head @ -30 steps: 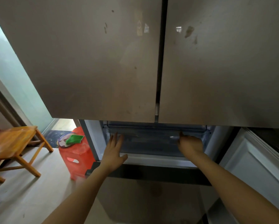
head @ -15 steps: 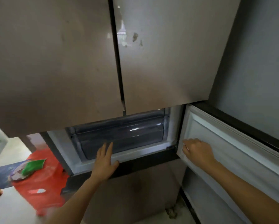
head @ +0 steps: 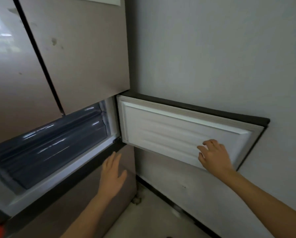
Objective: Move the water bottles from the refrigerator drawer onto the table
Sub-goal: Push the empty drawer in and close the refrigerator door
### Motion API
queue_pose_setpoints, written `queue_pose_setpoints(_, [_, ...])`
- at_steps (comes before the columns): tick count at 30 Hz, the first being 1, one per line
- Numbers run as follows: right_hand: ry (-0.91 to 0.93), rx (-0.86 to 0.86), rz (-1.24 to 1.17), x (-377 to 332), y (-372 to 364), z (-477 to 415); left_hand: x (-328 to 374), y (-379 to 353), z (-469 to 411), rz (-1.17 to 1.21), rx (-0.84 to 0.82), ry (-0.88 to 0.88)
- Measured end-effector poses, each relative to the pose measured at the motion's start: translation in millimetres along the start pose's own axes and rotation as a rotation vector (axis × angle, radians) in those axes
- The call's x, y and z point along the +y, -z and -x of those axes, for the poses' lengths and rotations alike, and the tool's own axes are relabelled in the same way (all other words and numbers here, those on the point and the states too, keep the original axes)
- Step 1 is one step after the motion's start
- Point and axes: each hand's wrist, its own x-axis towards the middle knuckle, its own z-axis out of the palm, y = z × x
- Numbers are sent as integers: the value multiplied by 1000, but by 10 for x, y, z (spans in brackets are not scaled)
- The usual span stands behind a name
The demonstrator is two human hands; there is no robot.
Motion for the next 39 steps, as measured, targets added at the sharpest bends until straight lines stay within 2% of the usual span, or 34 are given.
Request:
queue_pose_setpoints(5, [-139,-60,105,579,397,404,458,-245,239,-14,-87,-95])
queue_pose_setpoints(10, [-252,-67,118,1260,680,481,1063,-459,79,-103,-91,-221])
queue_pose_setpoints(13, [-315,-122,-19,1608,749,370,1601,-660,-120,-115,-67,-256])
queue_pose_setpoints(16, [-336,-249,-131,1766,723,308,2144,-896,-320,-146,-63,-268])
queue_pose_setpoints(21, [-229,-404,-242,2147,641,107,2993,-1257,-724,-365,-55,-333])
queue_pose_setpoints(26, [-157,-519,-359,2337,475,-130,3254,-1310,-912,-509,-194,-254])
queue_pose_setpoints(30, [-105,-448,-332,2290,397,-78,3374,-1151,-924,-575,-231,-230])
queue_pose_setpoints(34, [28,-358,-271,2187,518,76,3366,-1033,-718,-487,-189,-204])
queue_pose_setpoints(38, [203,-263,-402,1988,714,317,3185,-837,-328,-474,-145,-203])
queue_pose_setpoints(39, [237,-283,-455,1934,768,382,3124,-760,-225,-481,-141,-204])
